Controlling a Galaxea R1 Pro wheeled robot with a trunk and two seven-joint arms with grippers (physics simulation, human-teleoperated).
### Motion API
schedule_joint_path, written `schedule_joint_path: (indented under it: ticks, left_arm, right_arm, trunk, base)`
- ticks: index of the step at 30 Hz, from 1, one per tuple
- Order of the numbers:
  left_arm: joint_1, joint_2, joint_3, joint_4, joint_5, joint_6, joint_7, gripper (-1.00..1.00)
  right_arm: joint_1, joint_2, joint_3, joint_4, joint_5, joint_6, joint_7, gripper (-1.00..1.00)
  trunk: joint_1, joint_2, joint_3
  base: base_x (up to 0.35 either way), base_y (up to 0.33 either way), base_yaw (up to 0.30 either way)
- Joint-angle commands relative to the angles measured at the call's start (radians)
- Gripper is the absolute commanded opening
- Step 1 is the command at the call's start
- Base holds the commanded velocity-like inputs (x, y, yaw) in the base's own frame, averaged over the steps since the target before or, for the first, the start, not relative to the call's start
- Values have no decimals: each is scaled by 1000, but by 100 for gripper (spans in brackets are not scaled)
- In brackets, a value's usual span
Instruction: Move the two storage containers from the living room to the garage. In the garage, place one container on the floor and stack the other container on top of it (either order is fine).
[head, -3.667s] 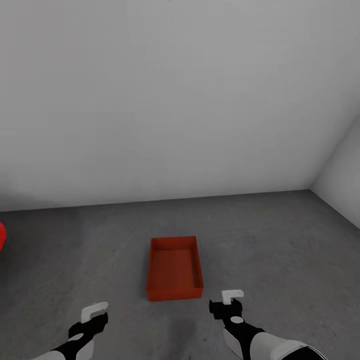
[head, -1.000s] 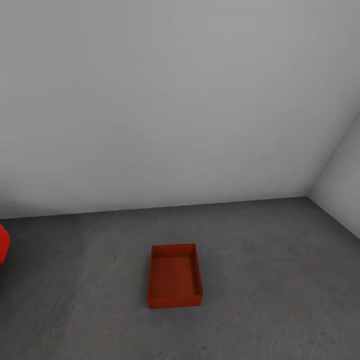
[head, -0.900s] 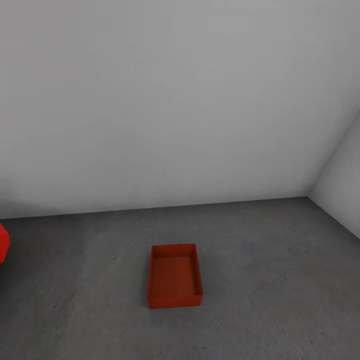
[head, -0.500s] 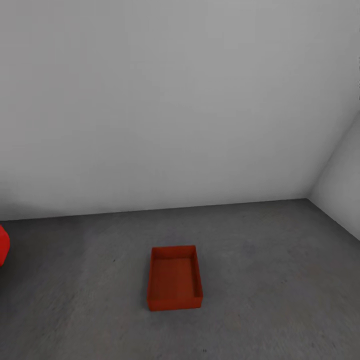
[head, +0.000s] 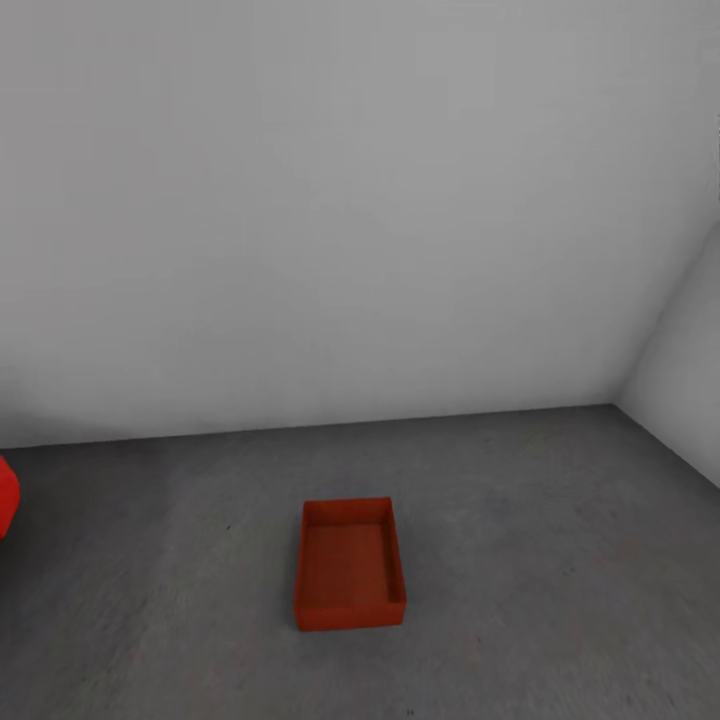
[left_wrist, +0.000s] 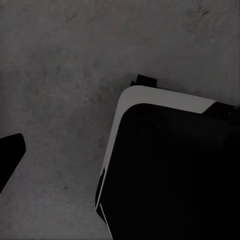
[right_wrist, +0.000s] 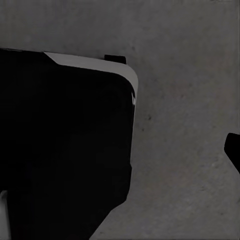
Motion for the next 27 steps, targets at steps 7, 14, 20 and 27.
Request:
schedule_joint_path:
  ticks: [7,14,20,27]
  left_arm:
    - [2,2,3,0,7,-6,-16,100]
    - [2,2,3,-1,11,-17,-16,100]
    - [2,5,4,-1,12,-19,-16,100]
    - [2,9,4,-1,12,-10,-29,100]
  right_arm:
    - [-1,0,8,3,-14,-8,-2,100]
    - [0,-3,8,3,-16,-7,-2,100]
    - [0,-7,8,3,-17,-7,-2,100]
    - [0,-10,8,3,-16,-6,1,100]
  trunk:
    - [0,-1,10]
    - [0,-1,22]
    - [0,-1,31]
    - [0,-1,43]
  base:
    - [0,0,0]
    - [0,0,0]
    - [0,0,0]
    - [0,0,0]
